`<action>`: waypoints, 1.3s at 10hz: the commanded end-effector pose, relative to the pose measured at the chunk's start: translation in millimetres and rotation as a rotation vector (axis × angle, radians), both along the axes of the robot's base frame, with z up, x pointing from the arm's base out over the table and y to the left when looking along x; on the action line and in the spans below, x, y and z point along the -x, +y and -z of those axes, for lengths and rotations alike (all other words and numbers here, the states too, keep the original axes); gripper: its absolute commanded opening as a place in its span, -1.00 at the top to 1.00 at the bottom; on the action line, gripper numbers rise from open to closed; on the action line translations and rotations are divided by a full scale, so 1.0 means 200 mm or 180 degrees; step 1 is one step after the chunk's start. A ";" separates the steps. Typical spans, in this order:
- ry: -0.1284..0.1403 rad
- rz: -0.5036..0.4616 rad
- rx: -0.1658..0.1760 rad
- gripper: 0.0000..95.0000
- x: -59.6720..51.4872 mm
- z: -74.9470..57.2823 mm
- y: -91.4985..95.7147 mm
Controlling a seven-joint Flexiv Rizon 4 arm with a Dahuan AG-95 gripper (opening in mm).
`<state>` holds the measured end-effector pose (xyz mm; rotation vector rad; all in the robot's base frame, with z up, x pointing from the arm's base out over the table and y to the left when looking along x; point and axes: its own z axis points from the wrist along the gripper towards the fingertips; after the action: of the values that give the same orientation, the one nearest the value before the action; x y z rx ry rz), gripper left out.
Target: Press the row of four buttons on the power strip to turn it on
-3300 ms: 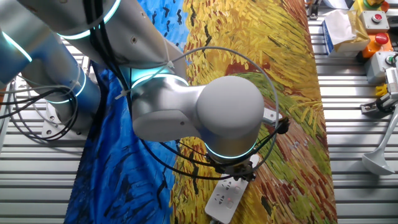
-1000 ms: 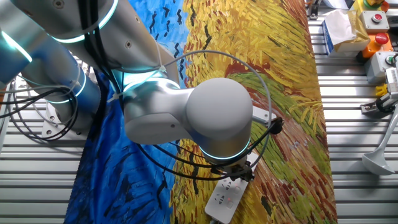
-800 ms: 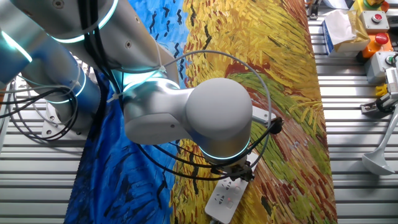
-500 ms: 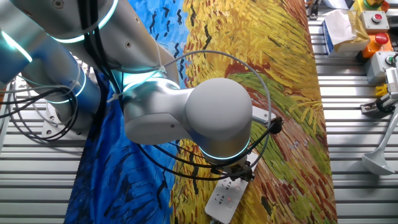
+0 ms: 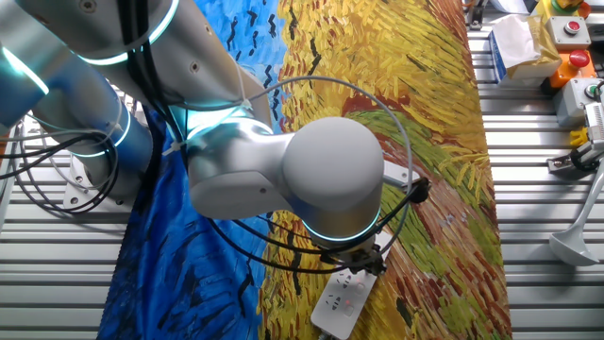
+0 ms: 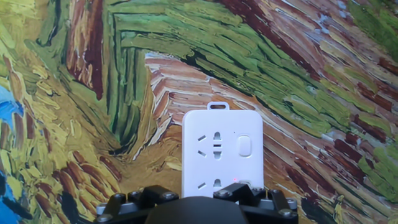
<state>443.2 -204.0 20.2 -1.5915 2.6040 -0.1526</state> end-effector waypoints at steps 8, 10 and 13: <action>0.0159 0.0008 0.0030 -0.60 0.03 -0.13 0.02; 0.0165 -0.0003 0.0009 -0.60 0.03 -0.14 0.04; 0.0162 0.0037 0.0017 -0.60 0.01 -0.18 0.06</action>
<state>442.9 -193.4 53.9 -1.5885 2.6546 -0.1064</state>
